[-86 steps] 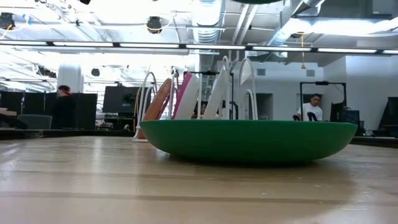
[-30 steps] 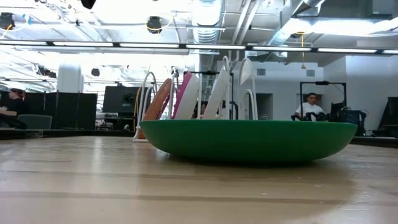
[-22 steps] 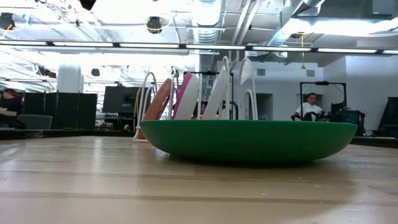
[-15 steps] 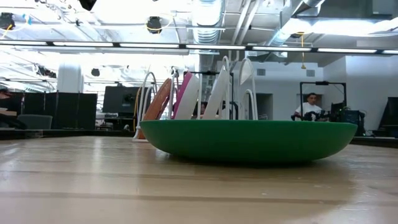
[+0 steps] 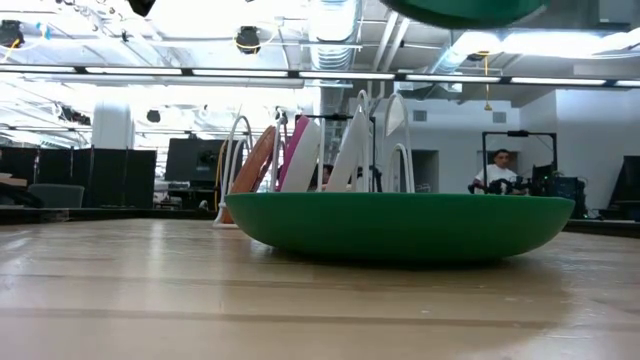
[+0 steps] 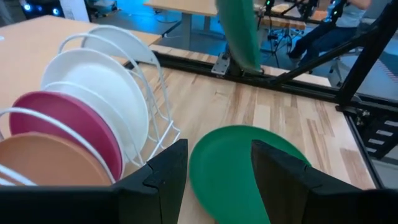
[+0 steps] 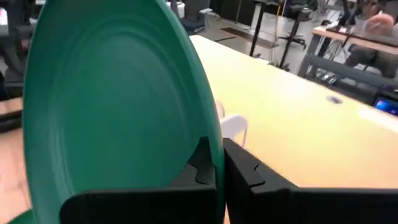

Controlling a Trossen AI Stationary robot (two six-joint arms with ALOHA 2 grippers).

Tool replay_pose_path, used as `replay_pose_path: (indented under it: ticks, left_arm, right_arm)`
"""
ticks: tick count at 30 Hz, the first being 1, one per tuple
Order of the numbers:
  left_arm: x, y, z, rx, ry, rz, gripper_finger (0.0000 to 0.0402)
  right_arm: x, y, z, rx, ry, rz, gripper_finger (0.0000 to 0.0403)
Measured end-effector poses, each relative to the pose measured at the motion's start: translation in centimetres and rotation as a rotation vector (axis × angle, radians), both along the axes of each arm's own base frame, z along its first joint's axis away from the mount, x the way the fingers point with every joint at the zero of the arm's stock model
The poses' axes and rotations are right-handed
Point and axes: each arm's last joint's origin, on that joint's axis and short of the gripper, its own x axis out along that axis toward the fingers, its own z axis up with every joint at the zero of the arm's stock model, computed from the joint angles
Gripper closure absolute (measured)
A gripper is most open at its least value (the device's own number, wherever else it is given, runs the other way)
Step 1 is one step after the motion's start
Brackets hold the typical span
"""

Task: Sort dishes
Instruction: Put the dark green plate in the dish rack

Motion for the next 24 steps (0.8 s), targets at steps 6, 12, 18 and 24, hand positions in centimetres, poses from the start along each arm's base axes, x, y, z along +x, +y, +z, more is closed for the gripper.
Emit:
replay_pose_path:
  ticks: [6,12,18,24]
  left_arm:
    - [0.2,-0.1,0.6,0.044,-0.045,-0.016,0.023]
    - [0.1,0.0,0.5,0.073,-0.025,-0.022,0.023]
    - [-0.1,0.1,-0.4,0.063,0.05,-0.012,0.023]
    - [-0.2,0.1,-0.5,0.047,0.063,-0.004,0.023]
  right_arm:
    - [0.9,1.1,-4.5,-0.041,-0.079,0.011,0.0396]
    - [1.9,1.0,-2.8,-0.022,-0.164,-0.009,0.0396]
    - [3.0,2.1,-1.8,-0.067,-0.169,0.061,0.0396]
    - [3.5,2.8,-0.8,-0.072,-0.222,0.068,0.0396]
